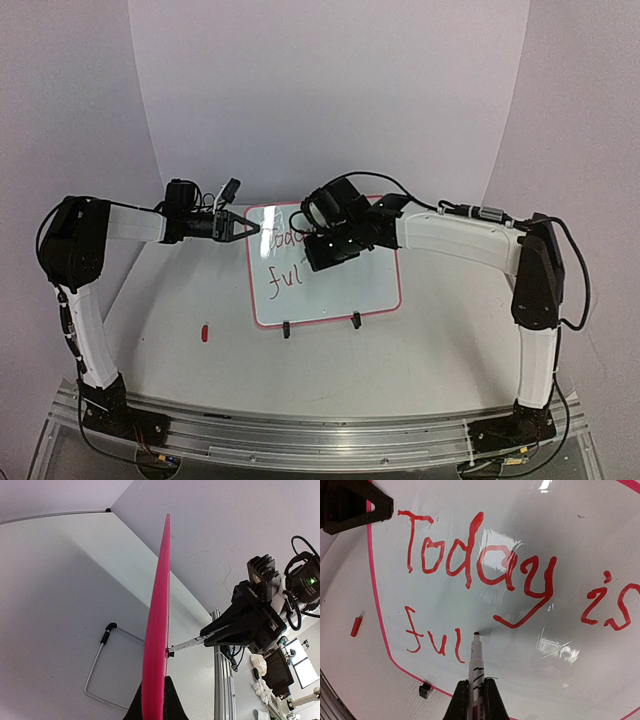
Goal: Write a sentence on the whiteboard
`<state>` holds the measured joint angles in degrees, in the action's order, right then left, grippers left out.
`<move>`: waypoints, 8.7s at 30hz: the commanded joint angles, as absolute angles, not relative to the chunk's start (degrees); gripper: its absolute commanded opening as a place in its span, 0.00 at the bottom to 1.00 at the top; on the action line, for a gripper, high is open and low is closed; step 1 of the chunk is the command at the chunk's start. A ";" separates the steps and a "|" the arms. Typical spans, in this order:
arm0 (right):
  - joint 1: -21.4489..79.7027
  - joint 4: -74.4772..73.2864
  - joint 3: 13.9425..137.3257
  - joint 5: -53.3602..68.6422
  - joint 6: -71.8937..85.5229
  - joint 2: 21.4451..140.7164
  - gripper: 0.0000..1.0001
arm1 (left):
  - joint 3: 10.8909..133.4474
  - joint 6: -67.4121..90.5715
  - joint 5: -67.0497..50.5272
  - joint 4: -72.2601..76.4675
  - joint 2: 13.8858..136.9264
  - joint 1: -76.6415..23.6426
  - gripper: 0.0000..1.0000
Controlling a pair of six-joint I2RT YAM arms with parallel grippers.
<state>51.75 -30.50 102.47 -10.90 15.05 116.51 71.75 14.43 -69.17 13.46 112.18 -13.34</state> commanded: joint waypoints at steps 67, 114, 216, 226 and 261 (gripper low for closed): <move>51.21 -34.65 98.10 -12.84 18.45 114.36 0.00 | 70.40 8.44 -61.95 13.27 112.72 -13.99 0.00; 50.71 -31.81 94.98 -15.65 18.48 108.74 0.00 | 70.42 8.53 -61.96 13.46 112.90 -14.11 0.00; 50.01 -36.53 99.07 -15.53 17.72 109.94 0.00 | 70.66 7.68 -61.14 12.77 113.27 -14.47 0.00; 50.06 -35.58 95.13 -14.79 16.00 102.27 0.00 | 71.09 7.90 -61.19 12.73 113.45 -14.46 0.00; 47.79 -32.70 98.33 -16.77 18.43 110.55 0.00 | 70.94 7.39 -61.07 12.30 113.22 -14.51 0.00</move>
<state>48.16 -33.78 95.93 -16.34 17.67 109.40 71.75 14.15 -68.82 13.45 112.18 -13.63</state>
